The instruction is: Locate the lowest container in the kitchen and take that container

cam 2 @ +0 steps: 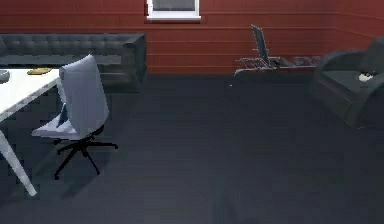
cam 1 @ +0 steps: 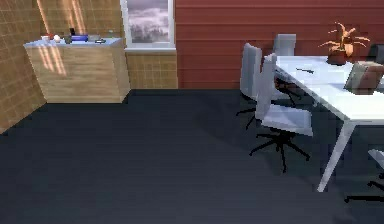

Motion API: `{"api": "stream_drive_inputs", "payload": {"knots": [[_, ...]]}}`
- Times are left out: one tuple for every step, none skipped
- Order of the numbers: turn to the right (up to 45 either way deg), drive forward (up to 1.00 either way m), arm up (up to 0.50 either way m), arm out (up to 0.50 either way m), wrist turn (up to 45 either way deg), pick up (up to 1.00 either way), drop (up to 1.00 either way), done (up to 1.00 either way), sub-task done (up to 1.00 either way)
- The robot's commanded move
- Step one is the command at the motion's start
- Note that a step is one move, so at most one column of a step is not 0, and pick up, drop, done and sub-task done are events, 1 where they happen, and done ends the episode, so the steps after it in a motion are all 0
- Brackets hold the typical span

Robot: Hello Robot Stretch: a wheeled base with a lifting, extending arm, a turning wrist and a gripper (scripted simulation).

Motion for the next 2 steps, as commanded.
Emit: {"api": "stream_drive_inputs", "payload": {"knots": [[-15.0, 0.0, 0.0, 0.0, 0.0, 0.0, 0.0, 0.0, 0.0], [0.0, 1.0, 0.0, 0.0, 0.0, 0.0, 0.0, 0.0, 0.0]]}}
